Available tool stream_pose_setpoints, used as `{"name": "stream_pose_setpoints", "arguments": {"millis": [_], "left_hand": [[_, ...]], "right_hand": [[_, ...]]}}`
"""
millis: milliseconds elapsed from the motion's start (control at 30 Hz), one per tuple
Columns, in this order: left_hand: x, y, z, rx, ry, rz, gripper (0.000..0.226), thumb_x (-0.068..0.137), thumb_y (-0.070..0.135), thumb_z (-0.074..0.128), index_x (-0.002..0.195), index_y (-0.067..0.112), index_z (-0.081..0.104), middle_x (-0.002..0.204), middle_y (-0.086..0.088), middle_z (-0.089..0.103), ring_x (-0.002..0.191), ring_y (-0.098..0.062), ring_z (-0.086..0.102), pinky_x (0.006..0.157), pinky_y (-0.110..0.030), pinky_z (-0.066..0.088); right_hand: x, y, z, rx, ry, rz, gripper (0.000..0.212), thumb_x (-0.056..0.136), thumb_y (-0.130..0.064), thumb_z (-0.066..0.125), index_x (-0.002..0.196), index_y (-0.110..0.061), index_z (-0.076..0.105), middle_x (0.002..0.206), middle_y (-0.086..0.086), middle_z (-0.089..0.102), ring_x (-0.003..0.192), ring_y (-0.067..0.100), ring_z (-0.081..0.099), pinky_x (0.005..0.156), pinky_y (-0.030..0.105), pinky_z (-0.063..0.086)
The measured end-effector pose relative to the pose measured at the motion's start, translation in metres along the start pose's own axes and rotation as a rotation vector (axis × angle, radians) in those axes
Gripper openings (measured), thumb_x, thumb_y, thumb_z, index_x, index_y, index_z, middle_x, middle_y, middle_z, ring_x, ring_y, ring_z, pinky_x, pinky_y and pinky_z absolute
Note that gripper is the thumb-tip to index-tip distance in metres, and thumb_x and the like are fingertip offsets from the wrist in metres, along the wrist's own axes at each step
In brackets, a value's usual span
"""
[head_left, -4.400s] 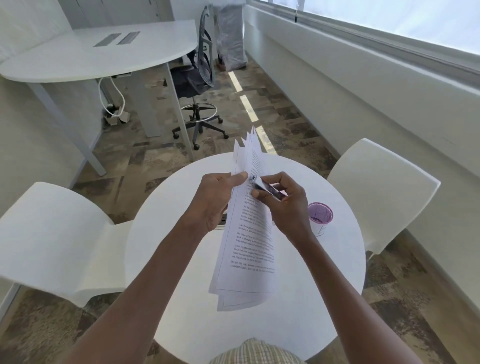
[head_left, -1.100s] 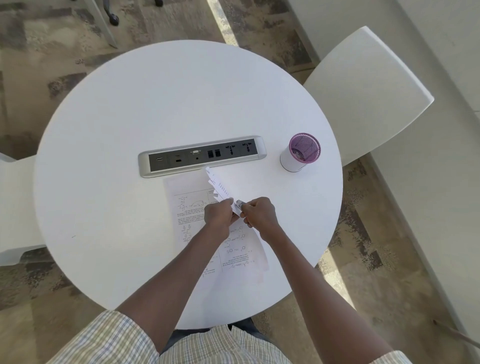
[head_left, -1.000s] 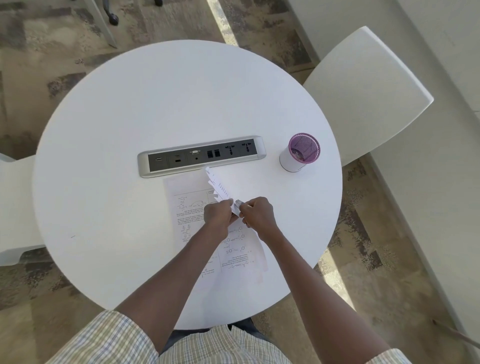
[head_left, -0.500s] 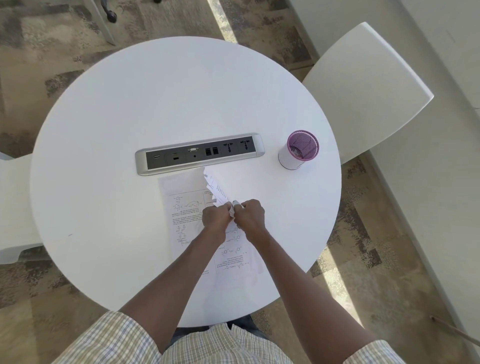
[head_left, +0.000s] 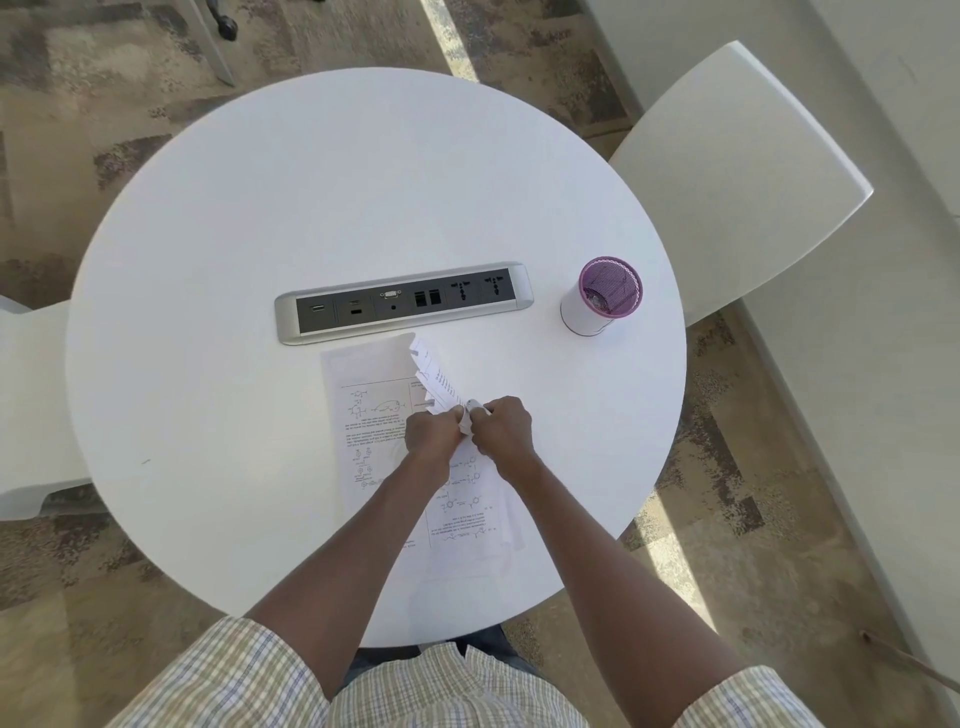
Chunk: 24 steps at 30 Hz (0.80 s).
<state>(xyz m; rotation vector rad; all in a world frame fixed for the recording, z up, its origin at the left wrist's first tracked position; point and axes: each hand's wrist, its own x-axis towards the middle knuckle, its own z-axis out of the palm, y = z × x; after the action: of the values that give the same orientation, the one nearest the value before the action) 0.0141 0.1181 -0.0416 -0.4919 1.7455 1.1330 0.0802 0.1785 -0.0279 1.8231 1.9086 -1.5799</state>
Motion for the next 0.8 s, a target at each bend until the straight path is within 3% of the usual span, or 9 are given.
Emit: {"name": "stream_pose_setpoints", "arguments": {"millis": [133,233,333,433,533,600,667,700,800], "left_hand": [[0.001,-0.004,-0.001,-0.027,-0.029,0.001,0.019,0.09,0.008,0.069,0.103,-0.007,0.07,0.107,-0.022,0.073,0.104,-0.036,0.071,0.098,-0.051,0.056],[0.002,-0.005,-0.003,-0.055,-0.021,0.002,0.018,0.091,0.009,0.068,0.102,-0.006,0.069,0.107,-0.021,0.073,0.105,-0.036,0.07,0.099,-0.051,0.055],[0.004,-0.005,-0.004,-0.117,-0.01,-0.02,0.004,0.092,0.007,0.067,0.088,0.006,0.066,0.092,-0.008,0.072,0.09,-0.027,0.071,0.095,-0.045,0.058],[0.004,-0.005,-0.005,-0.192,-0.016,-0.051,0.012,0.092,0.005,0.067,0.082,0.011,0.064,0.083,-0.003,0.069,0.076,-0.019,0.069,0.09,-0.041,0.06],[0.003,-0.004,-0.007,-0.233,-0.021,-0.051,0.002,0.093,0.006,0.066,0.093,0.004,0.066,0.087,-0.003,0.069,0.077,-0.019,0.068,0.093,-0.043,0.059],[0.003,-0.003,-0.01,-0.188,-0.057,-0.039,0.026,0.096,0.009,0.061,0.118,-0.004,0.061,0.105,-0.012,0.07,0.088,-0.024,0.067,0.098,-0.044,0.057],[0.001,-0.002,-0.013,-0.161,-0.069,-0.033,0.037,0.097,0.012,0.058,0.129,-0.007,0.055,0.123,-0.021,0.066,0.097,-0.025,0.063,0.1,-0.045,0.055],[-0.001,-0.002,-0.014,-0.149,-0.058,-0.024,0.037,0.098,0.012,0.059,0.129,-0.006,0.055,0.122,-0.02,0.066,0.096,-0.025,0.064,0.099,-0.044,0.055],[-0.002,-0.001,-0.019,-0.161,-0.001,0.016,0.024,0.096,0.01,0.063,0.118,0.001,0.065,0.096,-0.004,0.07,0.082,-0.02,0.068,0.092,-0.044,0.059]], "right_hand": [[0.008,-0.005,0.0,0.271,-0.026,0.22,0.021,0.091,-0.01,0.065,0.074,0.002,0.061,0.068,0.019,0.055,0.048,0.023,0.045,0.057,0.035,0.04],[0.016,-0.003,-0.002,0.437,-0.035,0.335,0.016,0.09,-0.001,0.06,0.075,0.004,0.065,0.062,0.014,0.056,0.045,0.019,0.047,0.046,0.027,0.041],[0.018,-0.002,-0.008,0.611,-0.037,0.404,0.015,0.091,0.002,0.058,0.077,0.004,0.063,0.062,0.014,0.057,0.046,0.016,0.049,0.038,0.021,0.04],[0.017,0.0,-0.014,0.719,-0.042,0.432,0.008,0.093,0.003,0.058,0.087,0.006,0.062,0.066,0.015,0.056,0.048,0.016,0.05,0.036,0.019,0.038],[0.015,0.004,-0.021,0.765,-0.057,0.434,0.009,0.093,0.002,0.055,0.097,0.008,0.062,0.071,0.016,0.057,0.05,0.015,0.05,0.038,0.019,0.039],[0.013,0.007,-0.024,0.731,-0.063,0.41,0.012,0.093,0.0,0.054,0.097,0.006,0.063,0.072,0.015,0.06,0.048,0.014,0.049,0.041,0.02,0.04],[0.011,0.011,-0.028,0.66,-0.052,0.356,0.012,0.092,-0.005,0.054,0.094,0.001,0.065,0.072,0.013,0.063,0.048,0.013,0.047,0.044,0.021,0.041],[0.011,0.013,-0.031,0.622,-0.035,0.323,0.013,0.093,-0.008,0.054,0.092,-0.002,0.066,0.073,0.012,0.064,0.049,0.014,0.048,0.045,0.022,0.041],[0.012,0.02,-0.038,0.56,0.025,0.24,0.017,0.096,-0.016,0.049,0.09,-0.011,0.065,0.075,0.008,0.064,0.051,0.017,0.048,0.049,0.025,0.039]]}}
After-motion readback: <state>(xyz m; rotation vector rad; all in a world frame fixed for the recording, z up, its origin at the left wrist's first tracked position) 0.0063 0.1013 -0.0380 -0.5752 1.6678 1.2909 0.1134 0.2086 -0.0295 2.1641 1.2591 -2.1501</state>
